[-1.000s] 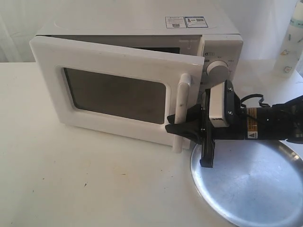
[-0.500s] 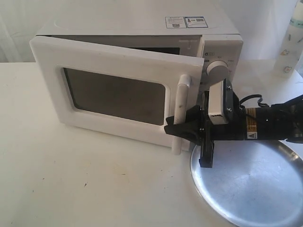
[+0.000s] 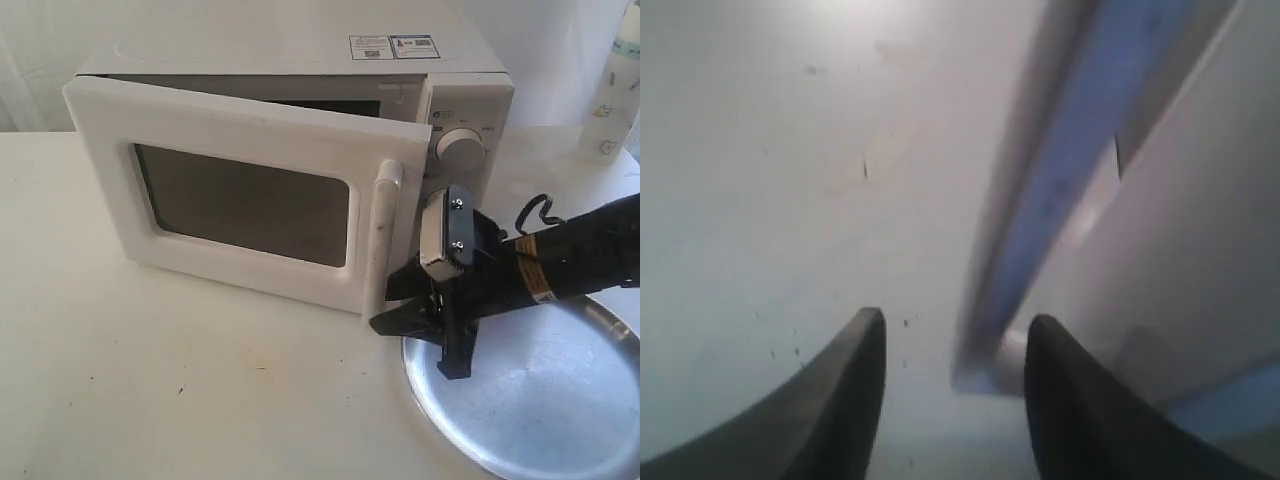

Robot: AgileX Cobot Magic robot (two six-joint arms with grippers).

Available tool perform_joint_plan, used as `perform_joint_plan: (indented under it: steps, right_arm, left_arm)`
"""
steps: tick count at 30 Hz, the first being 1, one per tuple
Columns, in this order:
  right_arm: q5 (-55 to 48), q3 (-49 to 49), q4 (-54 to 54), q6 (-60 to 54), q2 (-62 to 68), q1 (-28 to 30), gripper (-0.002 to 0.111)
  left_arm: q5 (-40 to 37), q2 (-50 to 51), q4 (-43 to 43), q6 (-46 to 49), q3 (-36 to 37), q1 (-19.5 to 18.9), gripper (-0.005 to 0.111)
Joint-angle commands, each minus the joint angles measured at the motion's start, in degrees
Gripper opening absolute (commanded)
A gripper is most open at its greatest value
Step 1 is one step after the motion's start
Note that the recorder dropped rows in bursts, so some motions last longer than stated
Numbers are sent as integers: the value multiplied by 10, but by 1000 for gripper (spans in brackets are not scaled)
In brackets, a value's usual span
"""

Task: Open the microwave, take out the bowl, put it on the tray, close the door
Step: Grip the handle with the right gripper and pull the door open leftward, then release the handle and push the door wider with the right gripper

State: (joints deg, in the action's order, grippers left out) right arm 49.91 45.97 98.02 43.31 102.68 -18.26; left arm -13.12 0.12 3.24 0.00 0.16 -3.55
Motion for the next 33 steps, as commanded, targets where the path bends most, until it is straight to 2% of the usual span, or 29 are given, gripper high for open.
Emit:
perform_joint_plan:
  steps: [1, 5, 7, 9, 13, 17, 20, 24, 33]
  right_arm:
    - [-66, -10, 19, 90, -59, 0, 42]
    - [-66, -33, 19, 111, -119, 0, 41]
    - [-69, -40, 19, 131, -149, 0, 35]
    - [-101, -47, 19, 178, -182, 0, 26]
    - [-286, -48, 19, 377, -250, 0, 0]
    - [-418, -41, 19, 388, -276, 0, 0]
    - [-444, -15, 19, 388, -264, 0, 0]
    - [-371, 29, 19, 388, -228, 0, 0]
    - [-57, 82, 19, 301, -142, 0, 0]
  left_arm:
    - [-2, -1, 4, 0, -2, 3, 0]
    - [-2, -1, 4, 0, -2, 3, 0]
    - [-2, -1, 4, 0, -2, 3, 0]
    - [-2, -1, 4, 0, -2, 3, 0]
    - [-2, -1, 4, 0, -2, 3, 0]
    - [-2, -1, 4, 0, -2, 3, 0]
    - [-2, -1, 4, 0, -2, 3, 0]
    - [-2, -1, 4, 0, -2, 3, 0]
    - [-2, -1, 4, 0, -2, 3, 0]
